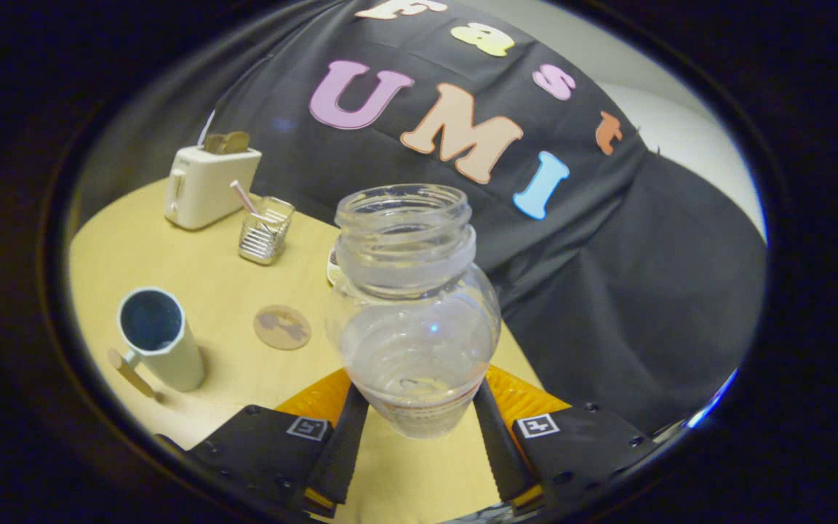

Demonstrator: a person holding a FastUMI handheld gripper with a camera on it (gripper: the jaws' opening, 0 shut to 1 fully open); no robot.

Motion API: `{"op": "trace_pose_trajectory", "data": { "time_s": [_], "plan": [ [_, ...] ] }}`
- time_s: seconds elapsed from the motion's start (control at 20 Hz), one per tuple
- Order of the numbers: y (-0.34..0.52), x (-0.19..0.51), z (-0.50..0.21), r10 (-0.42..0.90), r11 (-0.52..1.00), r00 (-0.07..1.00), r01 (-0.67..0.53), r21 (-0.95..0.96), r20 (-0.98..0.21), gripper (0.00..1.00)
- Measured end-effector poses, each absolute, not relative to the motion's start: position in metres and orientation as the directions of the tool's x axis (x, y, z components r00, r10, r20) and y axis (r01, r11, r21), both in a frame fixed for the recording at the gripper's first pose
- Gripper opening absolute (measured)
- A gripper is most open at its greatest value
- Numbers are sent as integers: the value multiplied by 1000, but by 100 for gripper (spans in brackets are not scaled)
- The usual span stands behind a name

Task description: Take the bottle from table, then pour the juice into the cup, finally place the bottle on the coaster

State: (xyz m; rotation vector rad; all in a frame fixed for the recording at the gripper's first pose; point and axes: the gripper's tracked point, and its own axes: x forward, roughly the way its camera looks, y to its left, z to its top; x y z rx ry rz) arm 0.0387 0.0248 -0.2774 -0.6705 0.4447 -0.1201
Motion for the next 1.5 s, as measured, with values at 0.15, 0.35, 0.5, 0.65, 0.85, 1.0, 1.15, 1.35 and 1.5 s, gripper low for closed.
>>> {"op": "trace_pose_trajectory", "data": {
  "time_s": [0.15, 0.35, 0.5, 0.65, 0.85, 1.0, 1.15, 1.35, 1.5],
  "plan": [
    [44, 37, -264, -243, 675, 927, -50, -736, -286, 78],
    [70, 36, -266, -221, 592, 940, -82, -801, -260, 78],
    [78, 38, -263, -227, 511, 948, -79, -856, -223, 78],
    [82, 43, -259, -241, 413, 955, -59, -909, -172, 78],
    [80, 44, -258, -240, 297, 961, -61, -953, -136, 78],
    [79, 44, -261, -234, 208, 965, -71, -976, -120, 78],
    [82, 43, -266, -218, 140, 970, -75, -987, -105, 78],
    [93, 42, -273, -184, 92, 976, -103, -990, -119, 78],
    [100, 47, -271, -159, 35, 982, -97, -995, -101, 78]
  ]
}}
